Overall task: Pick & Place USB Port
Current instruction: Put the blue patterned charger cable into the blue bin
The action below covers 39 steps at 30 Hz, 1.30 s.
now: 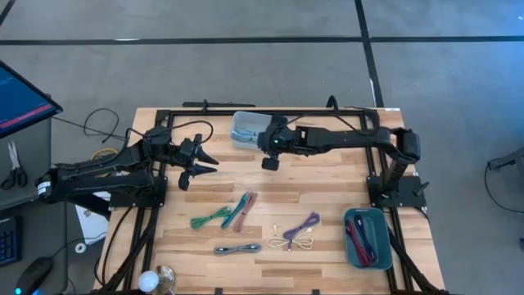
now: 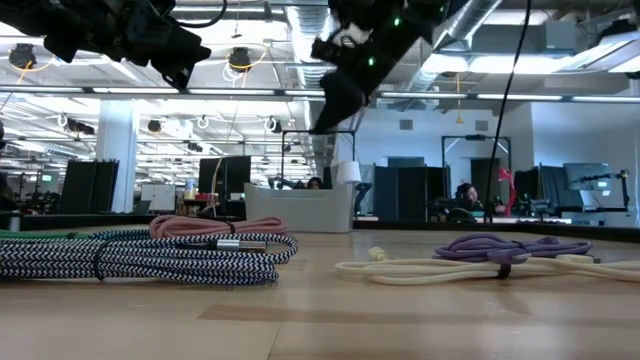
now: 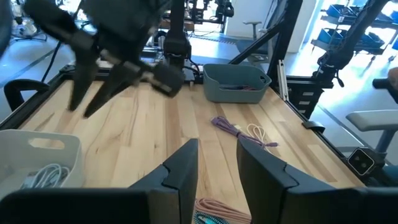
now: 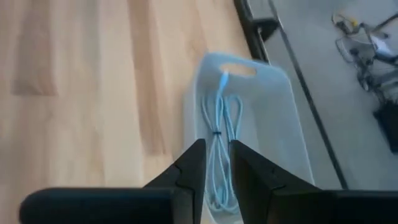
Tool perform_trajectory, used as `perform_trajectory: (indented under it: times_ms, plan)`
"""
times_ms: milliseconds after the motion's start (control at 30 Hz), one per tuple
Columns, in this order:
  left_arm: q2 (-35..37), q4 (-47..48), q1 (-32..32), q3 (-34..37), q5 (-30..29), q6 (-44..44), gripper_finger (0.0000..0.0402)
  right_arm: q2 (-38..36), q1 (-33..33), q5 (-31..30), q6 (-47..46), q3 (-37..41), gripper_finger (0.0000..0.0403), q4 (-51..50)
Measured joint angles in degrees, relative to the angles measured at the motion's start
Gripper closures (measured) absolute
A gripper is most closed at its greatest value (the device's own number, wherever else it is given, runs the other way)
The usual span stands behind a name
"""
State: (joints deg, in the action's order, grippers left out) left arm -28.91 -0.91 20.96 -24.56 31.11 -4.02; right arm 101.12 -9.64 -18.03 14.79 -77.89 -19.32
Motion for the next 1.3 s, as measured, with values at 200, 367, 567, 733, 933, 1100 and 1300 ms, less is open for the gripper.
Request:
perform_trajectory:
  times_ms: [200,367,567,733,933,1100,1300]
  plan:
    - [0.01,0.02,0.01,0.00,0.00,0.00,0.0291,-5.34,2.61,1.26,-3.99,0.09,0.0338,-8.27]
    - [0.00,0.00,0.01,0.00,0.00,0.01,0.0291,-7.17,5.39,8.68,-7.79,0.07,0.0338,-12.15]
    - [0.00,0.00,0.01,0.00,0.00,0.01,0.0291,-7.21,9.42,10.94,-8.93,0.07,0.0338,-21.25]
    - [0.02,0.00,0.01,0.00,0.00,0.01,0.0291,-7.21,12.59,10.96,-15.73,0.07,0.0338,-30.83]
    - [0.00,0.00,0.01,0.00,0.00,0.01,0.0291,-7.21,17.55,11.61,-21.12,0.07,0.0338,-35.05]
    - [0.02,0.00,0.01,0.00,0.00,0.01,0.0291,-7.21,21.69,8.75,-22.90,0.07,0.0338,-35.11]
    - [0.00,0.00,0.01,0.00,0.00,0.01,0.0291,-7.21,25.58,-0.11,-26.88,0.09,0.0338,-37.64]
